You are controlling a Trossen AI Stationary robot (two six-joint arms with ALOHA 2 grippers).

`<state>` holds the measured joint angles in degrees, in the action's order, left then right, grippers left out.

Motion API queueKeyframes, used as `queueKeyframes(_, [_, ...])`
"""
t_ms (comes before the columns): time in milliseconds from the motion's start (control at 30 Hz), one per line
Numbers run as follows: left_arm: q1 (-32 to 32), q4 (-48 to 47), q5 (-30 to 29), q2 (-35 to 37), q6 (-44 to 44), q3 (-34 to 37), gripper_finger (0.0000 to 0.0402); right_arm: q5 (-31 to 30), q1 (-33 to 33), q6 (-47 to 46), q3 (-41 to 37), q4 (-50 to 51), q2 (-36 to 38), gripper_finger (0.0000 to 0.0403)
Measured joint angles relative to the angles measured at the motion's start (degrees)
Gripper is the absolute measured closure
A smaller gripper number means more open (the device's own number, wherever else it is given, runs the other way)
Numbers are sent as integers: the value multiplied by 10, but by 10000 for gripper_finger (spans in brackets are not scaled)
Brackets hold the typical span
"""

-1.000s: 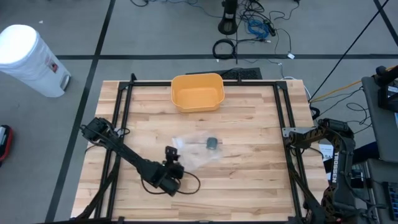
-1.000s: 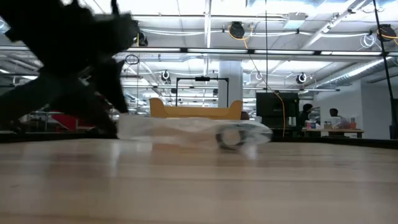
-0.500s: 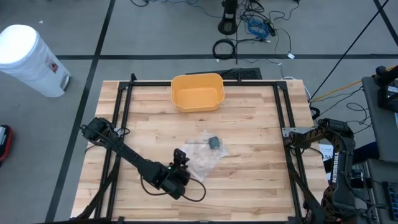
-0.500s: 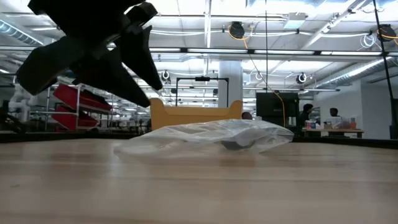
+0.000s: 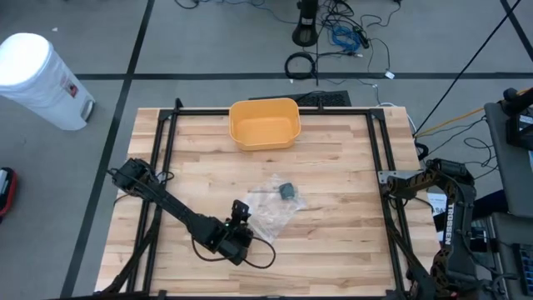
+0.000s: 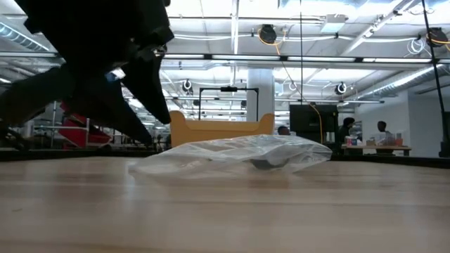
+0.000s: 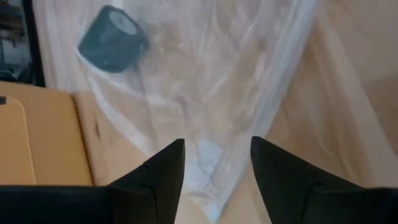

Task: Roll bandage
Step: Put the red bandage into the transparent zip bag

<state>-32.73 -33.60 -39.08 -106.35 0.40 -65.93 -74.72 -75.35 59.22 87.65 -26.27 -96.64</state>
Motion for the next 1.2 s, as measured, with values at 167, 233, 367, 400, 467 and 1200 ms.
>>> queueKeyframes(167, [5,33,41,-15,35,0,212,0,0,-1,0,0,0,378])
queueKeyframes(233, [5,43,33,-27,49,0,212,0,0,0,0,-1,0,378])
queueKeyframes(367, [5,48,-11,-43,60,0,212,0,0,-1,0,0,0,378])
queueKeyframes(400, [6,48,-18,-46,60,0,212,0,0,-1,0,-1,0,378])
queueKeyframes(467, [6,48,-22,-48,60,0,212,0,0,-1,0,0,0,378])
queueKeyframes(1200, [38,122,-44,-48,61,0,393,0,1,-2,0,0,0,378])
